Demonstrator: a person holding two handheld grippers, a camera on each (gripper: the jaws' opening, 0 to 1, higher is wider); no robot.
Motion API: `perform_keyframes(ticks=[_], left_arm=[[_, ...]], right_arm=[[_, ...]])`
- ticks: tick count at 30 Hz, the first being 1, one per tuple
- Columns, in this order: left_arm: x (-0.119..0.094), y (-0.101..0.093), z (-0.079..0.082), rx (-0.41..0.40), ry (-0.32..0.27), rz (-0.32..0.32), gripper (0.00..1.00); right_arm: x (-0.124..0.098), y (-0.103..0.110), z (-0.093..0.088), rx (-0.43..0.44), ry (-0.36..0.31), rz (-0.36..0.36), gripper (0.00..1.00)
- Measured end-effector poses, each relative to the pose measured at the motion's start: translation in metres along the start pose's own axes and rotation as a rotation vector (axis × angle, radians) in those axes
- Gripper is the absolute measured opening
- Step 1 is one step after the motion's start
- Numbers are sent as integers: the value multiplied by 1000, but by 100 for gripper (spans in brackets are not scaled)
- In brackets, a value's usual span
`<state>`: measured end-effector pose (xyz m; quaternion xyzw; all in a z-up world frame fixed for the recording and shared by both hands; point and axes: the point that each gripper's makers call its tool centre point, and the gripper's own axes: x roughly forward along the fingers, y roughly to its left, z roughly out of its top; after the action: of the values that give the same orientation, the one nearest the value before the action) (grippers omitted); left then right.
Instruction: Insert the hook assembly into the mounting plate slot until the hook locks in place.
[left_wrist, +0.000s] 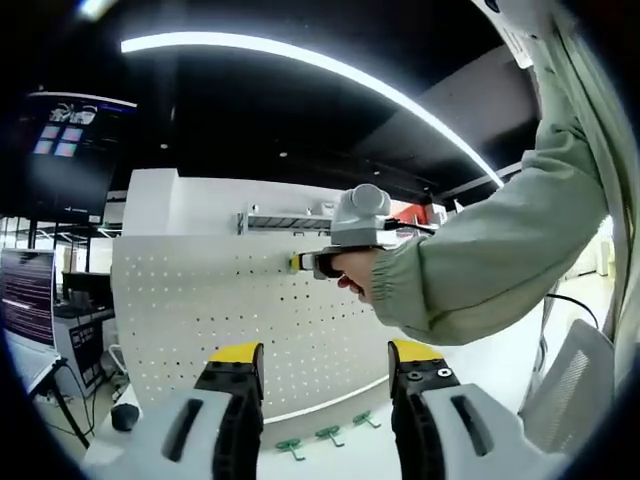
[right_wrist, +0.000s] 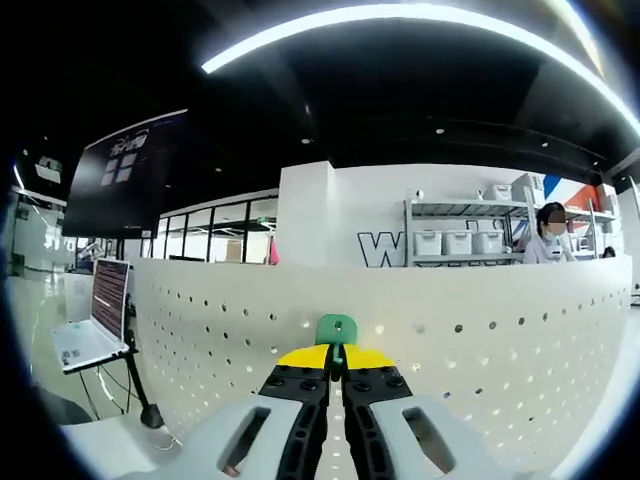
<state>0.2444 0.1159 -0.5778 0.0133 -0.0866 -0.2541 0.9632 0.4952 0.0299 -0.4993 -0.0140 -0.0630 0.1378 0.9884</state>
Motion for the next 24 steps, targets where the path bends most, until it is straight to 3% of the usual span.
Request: perform_keyframes(ticks=[17,24], left_arm=[[0,2,2,-9,-10,7,52],[-1,4,3,-17,-18,11,51]], right_arm=[[1,-5,-4,-1,24,-56,1],[2,-3,-4,-53,31,-92,1]])
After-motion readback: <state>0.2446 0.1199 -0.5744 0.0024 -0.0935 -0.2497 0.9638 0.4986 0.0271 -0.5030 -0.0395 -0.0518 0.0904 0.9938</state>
